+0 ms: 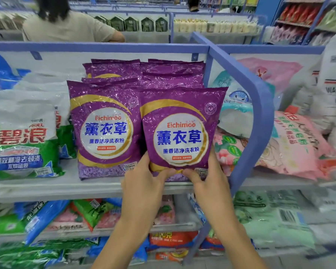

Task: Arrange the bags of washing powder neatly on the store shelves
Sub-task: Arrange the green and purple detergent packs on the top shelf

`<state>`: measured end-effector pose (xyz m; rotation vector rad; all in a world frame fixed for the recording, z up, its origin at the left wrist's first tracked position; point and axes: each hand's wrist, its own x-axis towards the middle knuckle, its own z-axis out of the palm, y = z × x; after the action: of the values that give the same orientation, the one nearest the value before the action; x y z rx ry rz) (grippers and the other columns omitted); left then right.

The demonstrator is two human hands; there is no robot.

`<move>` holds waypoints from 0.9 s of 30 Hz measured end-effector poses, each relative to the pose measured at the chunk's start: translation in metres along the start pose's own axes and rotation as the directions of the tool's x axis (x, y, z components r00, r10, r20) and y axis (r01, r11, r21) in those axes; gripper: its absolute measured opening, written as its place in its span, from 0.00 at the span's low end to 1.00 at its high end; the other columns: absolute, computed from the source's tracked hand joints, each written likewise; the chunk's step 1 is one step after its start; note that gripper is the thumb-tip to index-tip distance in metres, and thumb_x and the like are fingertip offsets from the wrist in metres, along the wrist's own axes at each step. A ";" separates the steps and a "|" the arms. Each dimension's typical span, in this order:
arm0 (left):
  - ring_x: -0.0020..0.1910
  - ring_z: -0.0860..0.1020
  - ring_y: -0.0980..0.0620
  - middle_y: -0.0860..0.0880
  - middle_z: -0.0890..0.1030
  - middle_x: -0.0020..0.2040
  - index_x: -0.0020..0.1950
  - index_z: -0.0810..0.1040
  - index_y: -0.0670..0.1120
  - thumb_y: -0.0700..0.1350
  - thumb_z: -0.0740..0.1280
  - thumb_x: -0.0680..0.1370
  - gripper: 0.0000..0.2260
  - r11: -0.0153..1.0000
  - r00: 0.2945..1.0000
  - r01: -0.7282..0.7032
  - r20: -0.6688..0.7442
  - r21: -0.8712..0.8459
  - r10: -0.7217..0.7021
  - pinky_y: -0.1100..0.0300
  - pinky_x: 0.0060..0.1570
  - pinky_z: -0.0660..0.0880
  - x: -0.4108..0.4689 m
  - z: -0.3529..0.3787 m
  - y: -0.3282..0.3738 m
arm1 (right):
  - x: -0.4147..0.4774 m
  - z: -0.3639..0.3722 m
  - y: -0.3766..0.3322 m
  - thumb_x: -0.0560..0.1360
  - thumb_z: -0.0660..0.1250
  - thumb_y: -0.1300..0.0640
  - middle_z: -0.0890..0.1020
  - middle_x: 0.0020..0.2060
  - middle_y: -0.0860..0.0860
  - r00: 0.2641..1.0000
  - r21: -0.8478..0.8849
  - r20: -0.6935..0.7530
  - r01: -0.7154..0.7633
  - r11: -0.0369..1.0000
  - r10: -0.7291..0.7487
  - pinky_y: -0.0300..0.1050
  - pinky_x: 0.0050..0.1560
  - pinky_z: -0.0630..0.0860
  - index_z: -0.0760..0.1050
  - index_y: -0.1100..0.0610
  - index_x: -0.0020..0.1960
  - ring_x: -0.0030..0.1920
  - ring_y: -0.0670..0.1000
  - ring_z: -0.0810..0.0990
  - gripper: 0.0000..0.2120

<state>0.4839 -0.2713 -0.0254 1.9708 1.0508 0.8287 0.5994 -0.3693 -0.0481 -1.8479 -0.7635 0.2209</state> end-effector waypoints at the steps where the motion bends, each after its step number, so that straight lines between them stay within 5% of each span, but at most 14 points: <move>1: 0.38 0.78 0.65 0.62 0.80 0.33 0.53 0.80 0.54 0.54 0.79 0.71 0.15 1.000 1.000 -0.003 0.013 -0.010 0.003 0.73 0.37 0.70 0.000 -0.002 0.000 | -0.001 -0.001 -0.002 0.77 0.73 0.55 0.72 0.71 0.36 1.000 0.008 0.005 0.000 1.000 0.000 0.31 0.66 0.67 0.57 0.42 0.80 0.69 0.33 0.68 0.38; 3: 0.39 0.79 0.67 0.62 0.82 0.35 0.53 0.81 0.53 0.56 0.79 0.70 0.16 1.000 0.999 -0.010 0.050 -0.028 0.011 0.72 0.35 0.71 0.002 -0.008 0.001 | -0.002 -0.003 -0.004 0.77 0.74 0.55 0.74 0.70 0.37 1.000 0.017 0.023 -0.010 1.000 0.010 0.29 0.64 0.67 0.59 0.42 0.80 0.68 0.34 0.70 0.38; 6: 0.39 0.79 0.69 0.64 0.82 0.38 0.54 0.82 0.55 0.62 0.74 0.74 0.15 0.996 0.998 -0.050 0.032 -0.076 0.052 0.66 0.41 0.76 0.010 -0.018 0.002 | -0.004 -0.006 -0.009 0.76 0.75 0.52 0.78 0.66 0.39 1.000 0.037 -0.009 -0.030 0.999 0.030 0.41 0.68 0.73 0.64 0.45 0.78 0.66 0.38 0.75 0.34; 11: 0.45 0.79 0.69 0.61 0.83 0.48 0.60 0.84 0.49 0.58 0.70 0.79 0.16 0.980 0.987 -0.154 -0.074 -0.127 0.145 0.64 0.51 0.79 0.024 -0.023 -0.005 | -0.012 0.001 -0.010 0.80 0.69 0.50 0.79 0.66 0.40 0.995 0.079 -0.091 -0.025 0.997 0.032 0.47 0.69 0.74 0.68 0.46 0.76 0.67 0.40 0.76 0.25; 13: 0.44 0.80 0.68 0.63 0.82 0.44 0.58 0.84 0.48 0.57 0.70 0.79 0.15 0.971 0.981 -0.186 -0.084 -0.151 0.175 0.70 0.46 0.77 0.024 -0.022 -0.010 | -0.014 0.006 -0.008 0.81 0.68 0.49 0.79 0.66 0.41 0.993 0.065 -0.114 -0.019 0.998 0.026 0.49 0.70 0.74 0.67 0.46 0.76 0.68 0.42 0.75 0.25; 19: 0.36 0.79 0.56 0.56 0.81 0.37 0.64 0.80 0.48 0.53 0.64 0.84 0.13 0.947 0.947 -0.322 0.017 -0.021 0.322 0.59 0.35 0.74 0.013 -0.025 -0.023 | -0.022 0.008 -0.006 0.79 0.70 0.42 0.79 0.61 0.43 0.975 -0.068 -0.221 0.004 0.998 -0.019 0.51 0.64 0.77 0.71 0.47 0.71 0.63 0.45 0.77 0.23; 22: 0.34 0.76 0.55 0.54 0.78 0.36 0.65 0.75 0.50 0.52 0.63 0.84 0.12 0.910 0.914 -0.399 0.128 0.111 0.385 0.59 0.34 0.69 0.006 -0.028 -0.028 | -0.027 0.006 -0.008 0.81 0.68 0.45 0.74 0.68 0.48 0.970 -0.188 -0.220 0.057 0.981 -0.099 0.54 0.68 0.73 0.67 0.50 0.75 0.70 0.48 0.71 0.26; 24: 0.39 0.77 0.53 0.54 0.79 0.40 0.68 0.73 0.50 0.51 0.63 0.84 0.14 0.883 0.903 -0.424 0.177 0.201 0.392 0.56 0.39 0.73 -0.002 -0.032 -0.032 | -0.034 0.002 -0.011 0.82 0.66 0.49 0.68 0.75 0.51 0.976 -0.256 -0.173 0.082 0.963 -0.129 0.55 0.73 0.69 0.60 0.53 0.80 0.77 0.52 0.64 0.29; 27: 0.63 0.77 0.44 0.44 0.80 0.62 0.76 0.68 0.45 0.47 0.64 0.84 0.21 0.869 0.923 -0.379 0.194 0.319 0.332 0.47 0.60 0.76 -0.031 -0.043 -0.035 | -0.057 -0.008 -0.010 0.84 0.63 0.54 0.63 0.78 0.52 0.984 -0.338 -0.067 0.133 0.932 -0.165 0.51 0.76 0.64 0.59 0.56 0.81 0.79 0.51 0.60 0.28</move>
<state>0.4218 -0.2715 -0.0384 2.5431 0.8056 0.7191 0.5550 -0.4078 -0.0472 -2.0884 -0.9132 -0.1013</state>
